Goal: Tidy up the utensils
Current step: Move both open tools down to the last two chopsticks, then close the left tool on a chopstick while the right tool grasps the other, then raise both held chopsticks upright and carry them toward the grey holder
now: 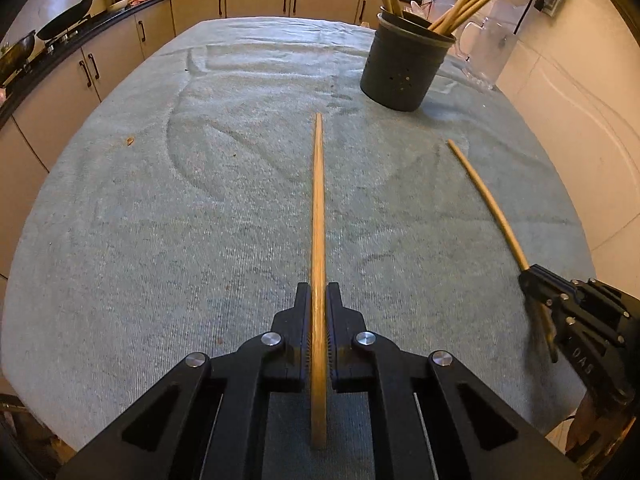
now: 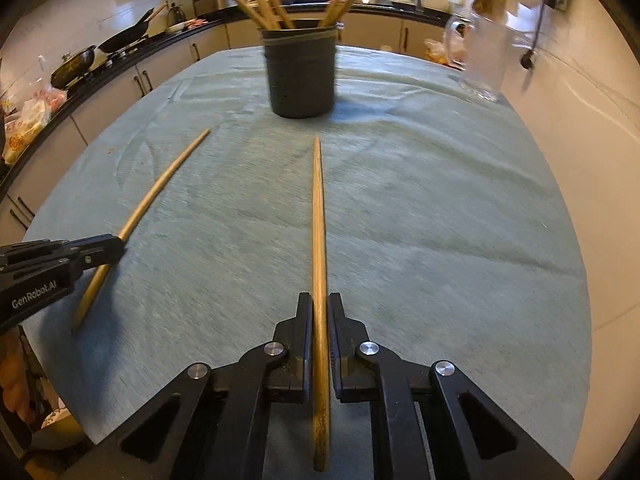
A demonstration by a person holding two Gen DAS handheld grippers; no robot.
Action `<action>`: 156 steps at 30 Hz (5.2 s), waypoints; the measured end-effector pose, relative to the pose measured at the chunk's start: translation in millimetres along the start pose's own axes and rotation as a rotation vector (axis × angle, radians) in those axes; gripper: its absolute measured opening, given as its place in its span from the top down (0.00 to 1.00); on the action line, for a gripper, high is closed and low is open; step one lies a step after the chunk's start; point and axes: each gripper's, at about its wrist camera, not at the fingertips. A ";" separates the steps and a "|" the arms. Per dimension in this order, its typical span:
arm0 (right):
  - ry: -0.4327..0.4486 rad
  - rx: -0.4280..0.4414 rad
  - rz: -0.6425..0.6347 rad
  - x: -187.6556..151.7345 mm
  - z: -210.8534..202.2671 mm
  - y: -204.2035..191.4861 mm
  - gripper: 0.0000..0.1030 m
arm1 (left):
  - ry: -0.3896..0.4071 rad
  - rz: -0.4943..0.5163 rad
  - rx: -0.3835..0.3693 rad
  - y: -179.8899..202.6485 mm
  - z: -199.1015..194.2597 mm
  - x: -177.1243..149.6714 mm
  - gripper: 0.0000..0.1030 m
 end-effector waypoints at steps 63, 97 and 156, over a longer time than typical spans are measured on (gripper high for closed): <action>-0.155 0.023 -0.009 81.8 60.4 67.4 0.63 | -0.103 0.115 0.017 29.0 58.2 88.4 0.74; 0.293 0.018 0.173 79.3 -69.5 69.3 0.94 | 0.279 0.075 -0.128 47.5 -77.9 69.1 0.94; 0.527 -0.018 0.113 48.6 -162.3 21.8 0.94 | 0.446 0.058 -0.061 40.7 -155.9 22.7 0.94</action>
Point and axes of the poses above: each gripper's, at about its wrist camera, not at the fingertips, and z roughly the way its jaws point, y to its right, x to its top, and after that the axes turned 13 degrees about -z, right-handed
